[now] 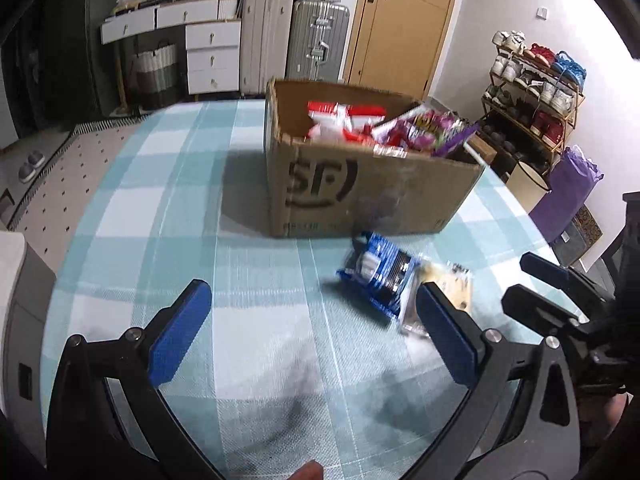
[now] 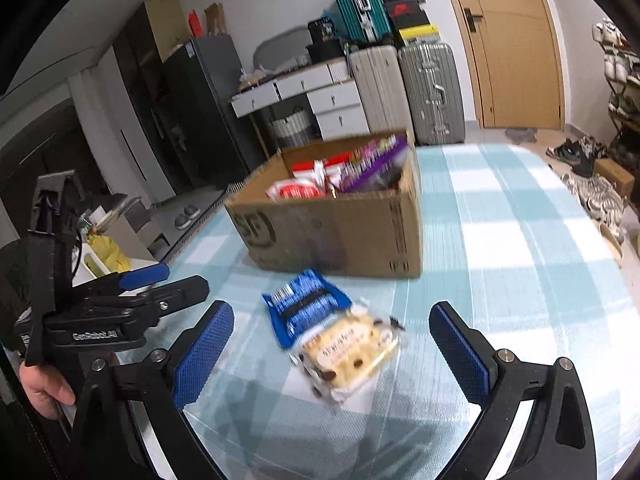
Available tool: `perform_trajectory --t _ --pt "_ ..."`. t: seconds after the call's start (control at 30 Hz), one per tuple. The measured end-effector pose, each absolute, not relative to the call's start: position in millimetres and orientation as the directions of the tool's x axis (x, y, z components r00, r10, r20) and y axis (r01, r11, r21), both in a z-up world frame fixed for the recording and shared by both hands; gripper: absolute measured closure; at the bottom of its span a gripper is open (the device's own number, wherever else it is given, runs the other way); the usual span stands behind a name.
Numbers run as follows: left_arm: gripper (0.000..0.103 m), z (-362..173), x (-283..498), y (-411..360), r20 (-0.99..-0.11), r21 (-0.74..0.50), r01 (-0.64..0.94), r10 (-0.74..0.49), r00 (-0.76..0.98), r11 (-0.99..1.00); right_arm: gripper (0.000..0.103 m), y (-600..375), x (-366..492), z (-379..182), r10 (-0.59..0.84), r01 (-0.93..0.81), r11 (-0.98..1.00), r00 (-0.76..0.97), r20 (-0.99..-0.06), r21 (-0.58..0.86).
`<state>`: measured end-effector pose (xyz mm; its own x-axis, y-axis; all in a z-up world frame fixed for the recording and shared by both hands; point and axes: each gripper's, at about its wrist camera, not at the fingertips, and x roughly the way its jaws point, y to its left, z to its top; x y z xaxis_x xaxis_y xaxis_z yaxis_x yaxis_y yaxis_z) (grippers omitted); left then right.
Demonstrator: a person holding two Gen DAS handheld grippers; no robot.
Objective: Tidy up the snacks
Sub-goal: 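Withdraw both tools from the box toward the blue pack and cake pack, then grasp the clear-wrapped cream cake pack with the right gripper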
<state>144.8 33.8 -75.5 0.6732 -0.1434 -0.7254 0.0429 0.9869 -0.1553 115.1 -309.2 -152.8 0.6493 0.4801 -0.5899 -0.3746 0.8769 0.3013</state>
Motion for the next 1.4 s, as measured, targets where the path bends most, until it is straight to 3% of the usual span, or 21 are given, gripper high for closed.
perform_trajectory --t 0.5,0.67,0.83,1.03,1.4 --pt "0.001 -106.5 145.6 51.0 -0.750 -0.190 0.011 -0.152 0.643 0.982 0.003 -285.0 148.1 -207.1 0.459 -0.361 0.883 0.530 -0.712 0.300" --pt "0.001 -110.2 146.9 53.6 -0.754 -0.203 0.011 -0.163 0.637 0.979 0.004 -267.2 154.3 -209.2 0.390 -0.361 0.907 0.526 -0.756 0.217" --pt "0.001 -110.6 143.9 60.4 -0.752 -0.209 0.002 -0.162 0.639 0.978 0.015 -243.4 155.7 -211.6 0.276 -0.374 0.925 0.537 -0.797 0.068" --pt "0.001 -111.6 142.9 71.1 -0.749 -0.225 -0.019 -0.160 0.643 0.974 0.033 -240.1 156.9 -210.2 0.242 -0.357 0.934 0.562 -0.791 0.032" --pt "0.001 -115.3 136.8 80.4 -0.751 -0.232 -0.030 -0.160 0.640 0.972 0.040 -256.1 153.0 -208.0 0.307 -0.349 0.930 0.565 -0.766 0.115"
